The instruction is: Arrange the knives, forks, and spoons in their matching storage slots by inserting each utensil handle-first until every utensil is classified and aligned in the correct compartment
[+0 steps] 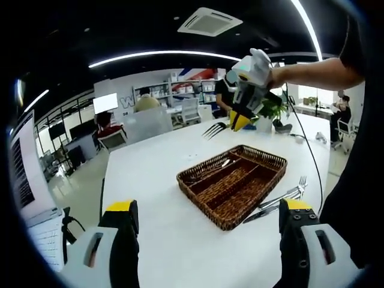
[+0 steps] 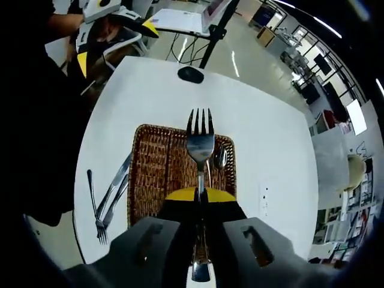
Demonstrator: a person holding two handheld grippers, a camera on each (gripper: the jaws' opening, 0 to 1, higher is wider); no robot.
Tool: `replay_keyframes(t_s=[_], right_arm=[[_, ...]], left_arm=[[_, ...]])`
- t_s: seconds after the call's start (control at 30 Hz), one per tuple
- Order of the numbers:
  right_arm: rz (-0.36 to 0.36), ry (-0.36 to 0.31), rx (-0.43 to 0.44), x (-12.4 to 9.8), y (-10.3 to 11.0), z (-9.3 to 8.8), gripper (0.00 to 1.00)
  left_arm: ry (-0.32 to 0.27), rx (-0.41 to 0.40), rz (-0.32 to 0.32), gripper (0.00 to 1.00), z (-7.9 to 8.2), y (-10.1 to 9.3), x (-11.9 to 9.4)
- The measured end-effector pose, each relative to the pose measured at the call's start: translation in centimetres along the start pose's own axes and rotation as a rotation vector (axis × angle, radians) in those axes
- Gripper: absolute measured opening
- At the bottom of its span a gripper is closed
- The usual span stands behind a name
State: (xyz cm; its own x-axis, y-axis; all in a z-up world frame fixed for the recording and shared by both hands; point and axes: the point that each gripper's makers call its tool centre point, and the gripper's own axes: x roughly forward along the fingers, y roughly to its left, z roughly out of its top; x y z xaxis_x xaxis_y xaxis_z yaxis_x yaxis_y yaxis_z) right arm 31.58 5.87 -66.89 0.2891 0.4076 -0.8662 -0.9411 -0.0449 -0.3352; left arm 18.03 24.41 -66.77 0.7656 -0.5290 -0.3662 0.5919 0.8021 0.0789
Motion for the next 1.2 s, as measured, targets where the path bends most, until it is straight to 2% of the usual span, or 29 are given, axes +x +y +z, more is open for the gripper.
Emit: replay_keyframes(t_s=[0.43, 0.63, 0.73, 1.0, 1.2], right_arm=[[0.009, 0.046, 0.004, 0.9, -1.0, -0.4, 0.0], [0.019, 0.054, 0.011, 1.4, -0.9, -0.5, 0.0], [0.039, 0.065, 0.027, 1.7, -0.7, -0.8, 0.0], [0.039, 0.081, 0.039, 2.8, -1.1, -1.9, 0.0], [0.052, 0.082, 0.034, 3.8, -1.0, -2.0, 0.0]], left_arm=[[-0.021, 0.0, 0.01, 0.99, 0.4, 0.5, 0.1], [-0.021, -0.009, 0.025, 0.99, 0.0, 1.3, -0.3], [-0.013, -0.009, 0.028, 0.99, -0.2, 1.4, -0.4], [-0.011, -0.02, 0.032, 0.99, -0.4, 1.6, -0.2], [-0.005, -0.025, 0.028, 0.99, -0.7, 1.7, 0.0]])
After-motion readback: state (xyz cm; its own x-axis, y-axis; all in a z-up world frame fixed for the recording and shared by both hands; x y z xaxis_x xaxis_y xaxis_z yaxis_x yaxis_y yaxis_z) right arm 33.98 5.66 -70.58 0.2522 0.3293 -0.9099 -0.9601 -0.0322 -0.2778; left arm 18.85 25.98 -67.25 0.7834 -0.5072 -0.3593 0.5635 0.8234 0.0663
